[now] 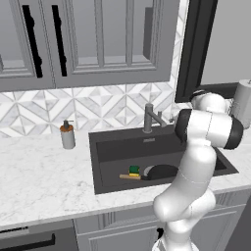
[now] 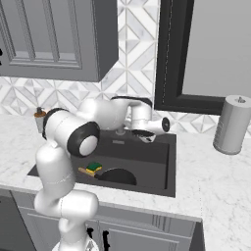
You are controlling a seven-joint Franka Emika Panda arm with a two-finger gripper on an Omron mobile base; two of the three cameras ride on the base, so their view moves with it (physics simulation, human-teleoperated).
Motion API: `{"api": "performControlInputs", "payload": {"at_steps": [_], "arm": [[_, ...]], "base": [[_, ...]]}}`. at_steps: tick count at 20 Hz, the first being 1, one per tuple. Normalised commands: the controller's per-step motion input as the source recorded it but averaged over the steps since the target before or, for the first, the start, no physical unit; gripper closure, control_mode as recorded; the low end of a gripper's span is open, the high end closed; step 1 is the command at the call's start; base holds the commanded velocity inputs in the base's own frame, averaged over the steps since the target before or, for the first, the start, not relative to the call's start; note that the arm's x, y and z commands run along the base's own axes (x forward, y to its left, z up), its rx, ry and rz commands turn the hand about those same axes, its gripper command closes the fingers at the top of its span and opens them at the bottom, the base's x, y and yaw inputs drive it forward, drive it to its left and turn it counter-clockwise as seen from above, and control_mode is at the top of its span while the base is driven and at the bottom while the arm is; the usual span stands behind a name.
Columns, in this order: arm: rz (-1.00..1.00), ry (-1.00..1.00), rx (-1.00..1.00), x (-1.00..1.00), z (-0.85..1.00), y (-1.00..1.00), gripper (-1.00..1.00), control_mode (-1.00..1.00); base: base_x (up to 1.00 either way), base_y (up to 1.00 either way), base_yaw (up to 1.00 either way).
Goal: Pick the pan and sponge and place them into the sink. Then turn on the water.
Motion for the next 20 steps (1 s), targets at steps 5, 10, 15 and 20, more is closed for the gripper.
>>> {"api": "performControlInputs", "payload": {"at_steps": [5, 10, 15, 20], "arm": [[0.01, 0.0, 0.0, 0.41, -0.1, 0.01, -1.0, -1.0], [0.0, 0.0, 0.0, 0.37, -0.13, 0.07, -1.0, -1.0], [0.0, -0.01, 0.0, 0.31, -0.11, 0.06, -1.0, -1.0], [0.0, 0.0, 0.0, 0.32, -0.01, 0.09, -1.0, -1.0]], "base": [[0.0, 0.0, 0.0], [0.0, 0.0, 0.0], [0.0, 0.0, 0.0], [0.0, 0.0, 0.0]]}}
